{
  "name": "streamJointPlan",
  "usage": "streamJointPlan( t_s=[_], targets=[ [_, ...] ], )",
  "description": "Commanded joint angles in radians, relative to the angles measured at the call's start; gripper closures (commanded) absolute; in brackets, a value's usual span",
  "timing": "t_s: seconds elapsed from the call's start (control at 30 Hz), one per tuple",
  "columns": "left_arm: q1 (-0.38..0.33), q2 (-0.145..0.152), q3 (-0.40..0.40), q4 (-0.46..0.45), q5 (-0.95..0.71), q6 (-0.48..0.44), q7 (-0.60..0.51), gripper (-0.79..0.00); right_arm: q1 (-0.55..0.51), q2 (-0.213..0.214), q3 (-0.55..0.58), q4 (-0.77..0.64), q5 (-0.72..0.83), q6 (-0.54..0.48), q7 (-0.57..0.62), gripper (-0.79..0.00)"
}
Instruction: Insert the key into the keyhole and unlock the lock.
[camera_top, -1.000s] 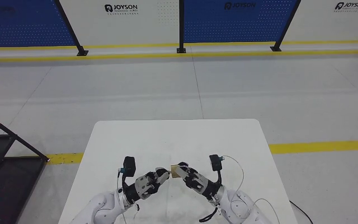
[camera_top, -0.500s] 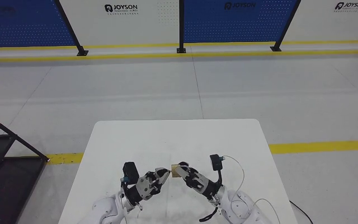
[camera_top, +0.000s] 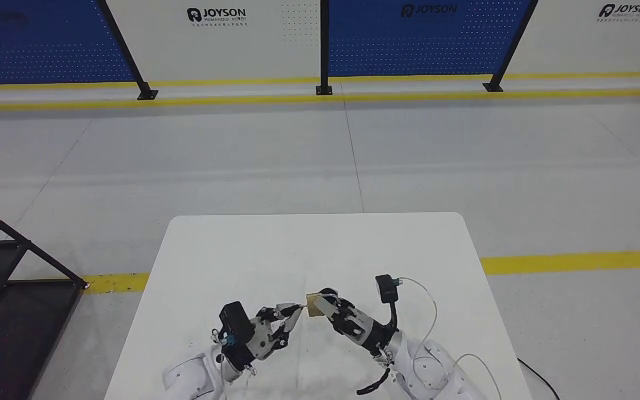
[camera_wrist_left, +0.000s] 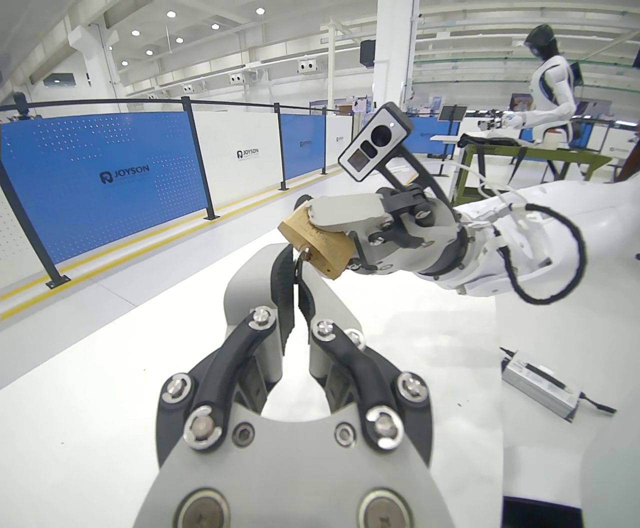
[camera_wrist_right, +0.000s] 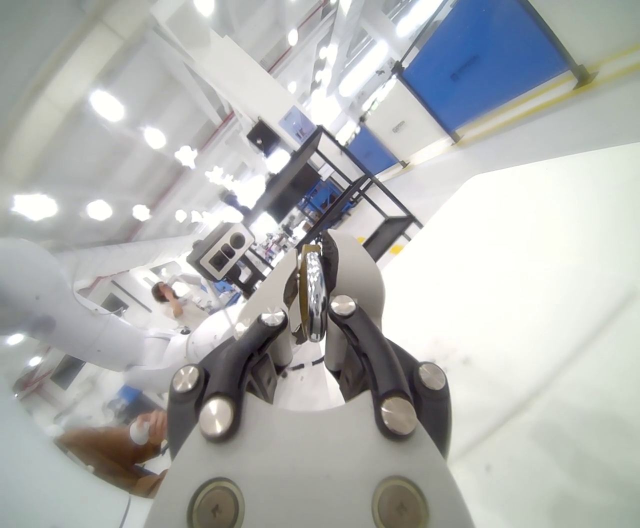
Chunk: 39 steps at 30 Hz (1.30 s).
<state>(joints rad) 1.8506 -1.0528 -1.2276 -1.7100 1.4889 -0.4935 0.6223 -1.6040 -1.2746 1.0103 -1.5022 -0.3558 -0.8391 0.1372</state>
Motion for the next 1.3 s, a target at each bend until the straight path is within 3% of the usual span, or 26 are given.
streamJointPlan(
  t_s=[0.0,0.33,0.37,0.4,0.43,0.63,0.87,1.07,1.27],
  targets=[
    [0.005,0.0,0.008,-0.001,0.023,0.025,0.015,0.0,0.0,0.001,-0.001,0.0,0.004,0.001,0.002,0.0],
    [0.012,0.001,0.018,0.002,0.061,0.062,0.065,0.0,0.0,0.006,-0.003,-0.003,0.011,0.007,0.01,0.0],
    [0.013,0.002,0.018,0.002,0.057,0.063,0.065,-0.099,0.0,0.006,-0.003,-0.004,0.012,0.007,0.009,0.0],
    [0.016,0.001,0.019,0.002,0.045,0.061,0.068,-0.56,0.0,0.007,-0.002,-0.005,0.012,0.007,0.006,0.0],
    [0.017,0.001,0.02,0.002,0.03,0.054,0.068,-0.785,-0.001,0.007,-0.002,-0.005,0.012,0.006,0.003,0.0],
    [0.024,0.009,-0.016,-0.01,-0.124,-0.09,0.018,-0.785,0.009,0.009,0.005,0.016,0.02,0.037,0.0,0.0],
    [0.111,0.04,-0.185,-0.081,-0.277,-0.217,-0.148,-0.785,0.103,-0.001,-0.054,0.106,0.041,0.207,0.149,0.0],
    [0.184,0.053,-0.303,-0.112,-0.395,-0.237,-0.238,-0.785,0.24,-0.046,-0.212,0.215,-0.046,0.405,0.256,0.0],
    [0.194,0.053,-0.318,-0.072,-0.414,-0.25,-0.225,-0.785,0.332,-0.102,-0.345,0.321,-0.101,0.498,0.245,0.0]
  ],
)
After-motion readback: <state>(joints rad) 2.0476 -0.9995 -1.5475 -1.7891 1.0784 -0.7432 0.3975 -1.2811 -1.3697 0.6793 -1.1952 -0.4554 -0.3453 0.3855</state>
